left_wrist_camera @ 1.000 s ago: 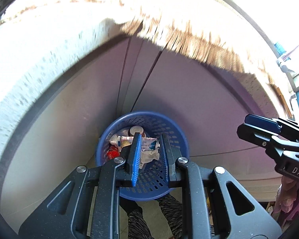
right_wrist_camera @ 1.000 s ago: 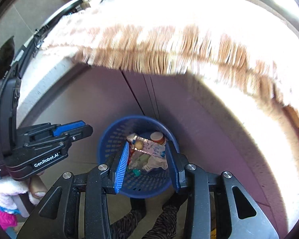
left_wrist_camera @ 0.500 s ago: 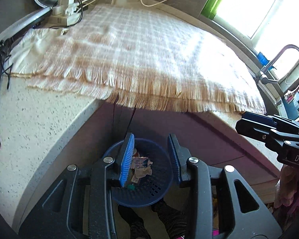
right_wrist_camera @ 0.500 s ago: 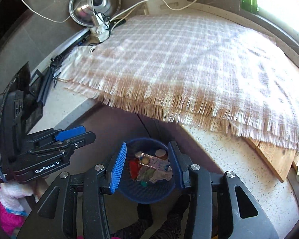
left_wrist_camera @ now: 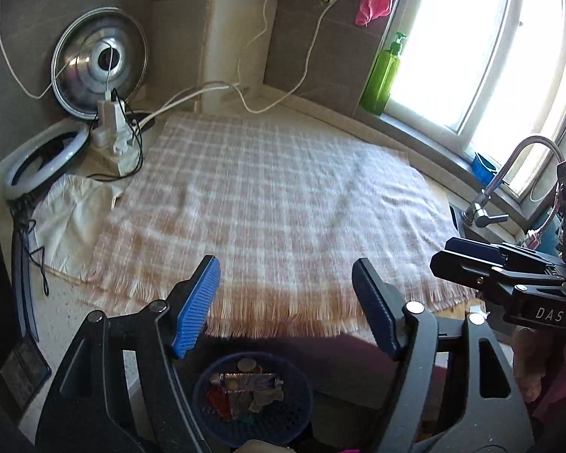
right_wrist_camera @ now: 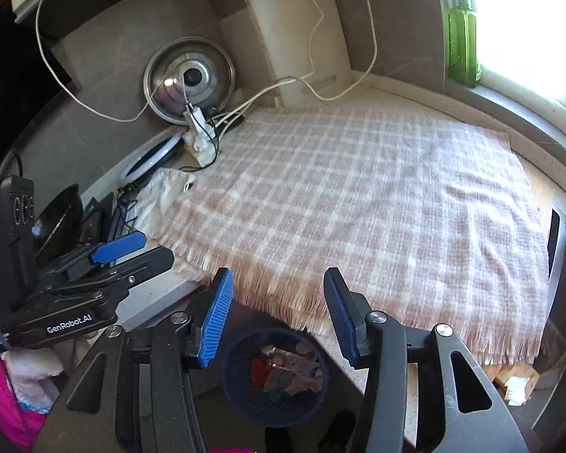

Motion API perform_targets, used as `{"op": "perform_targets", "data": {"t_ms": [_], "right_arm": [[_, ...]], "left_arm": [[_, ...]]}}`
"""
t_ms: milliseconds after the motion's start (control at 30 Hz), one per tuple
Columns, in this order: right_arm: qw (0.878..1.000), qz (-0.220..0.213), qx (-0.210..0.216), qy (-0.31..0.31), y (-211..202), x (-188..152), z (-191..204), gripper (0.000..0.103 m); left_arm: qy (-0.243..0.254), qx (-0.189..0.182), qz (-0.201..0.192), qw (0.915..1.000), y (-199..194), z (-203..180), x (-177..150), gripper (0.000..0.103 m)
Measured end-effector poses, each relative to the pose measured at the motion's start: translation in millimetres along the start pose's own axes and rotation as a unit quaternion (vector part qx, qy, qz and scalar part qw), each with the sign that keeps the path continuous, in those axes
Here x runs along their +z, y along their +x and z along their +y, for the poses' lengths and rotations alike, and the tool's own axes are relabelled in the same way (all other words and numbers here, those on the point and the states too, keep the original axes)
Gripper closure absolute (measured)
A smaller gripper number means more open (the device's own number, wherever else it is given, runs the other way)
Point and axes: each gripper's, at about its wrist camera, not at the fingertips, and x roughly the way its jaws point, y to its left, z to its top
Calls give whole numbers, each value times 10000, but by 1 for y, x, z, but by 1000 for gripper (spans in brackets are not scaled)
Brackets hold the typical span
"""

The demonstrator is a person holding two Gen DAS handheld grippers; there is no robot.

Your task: Collect trash

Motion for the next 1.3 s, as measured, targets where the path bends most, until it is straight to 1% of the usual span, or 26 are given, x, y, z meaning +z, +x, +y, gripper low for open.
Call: {"op": "perform_targets", "data": {"t_ms": [67, 100, 267, 333, 400, 467, 567, 667, 800, 1000, 1300], "right_arm": [[10000, -84, -4, 28, -3, 10, -8, 50], [9999, -118, -13, 41, -4, 15, -12, 47], [9995, -302, -79, -14, -12, 35, -27, 45], [9992, -396, -90, -25, -16, 42, -31, 40], [9987, -504, -86, 7, -20, 48, -36, 30], [9981, -613, -95, 16, -25, 53, -39, 28], [9972, -714, -198, -15, -28, 59, -43, 23], [9973, -710, -176, 23, -27, 64, -49, 23], [9975, -679, -169, 116, -24, 67, -58, 23], [9975, -652, -200, 162, -21, 68, -68, 23], [9975, -631, -217, 234, -20, 67, -77, 23]], "left_arm": [[25, -1, -138, 9999, -1, -7, 12, 18], [27, -3, -203, 9998, -2, -10, 17, 17], [12, 48, -461, 9989, -3, -26, 38, 7], [34, 93, -588, 9982, -5, -31, 44, 5], [50, 94, -654, 9978, -5, -36, 49, 5], [86, 125, -652, 9978, -4, -41, 54, 1], [91, 142, -666, 9976, -2, -46, 60, 1], [-70, 218, -632, 9977, 2, -47, 66, 1], [-241, 184, -550, 9980, 8, -47, 70, 1], [-176, 258, -502, 9983, 12, -51, 72, 0], [-30, 234, -483, 9986, 12, -58, 73, 0]]}}
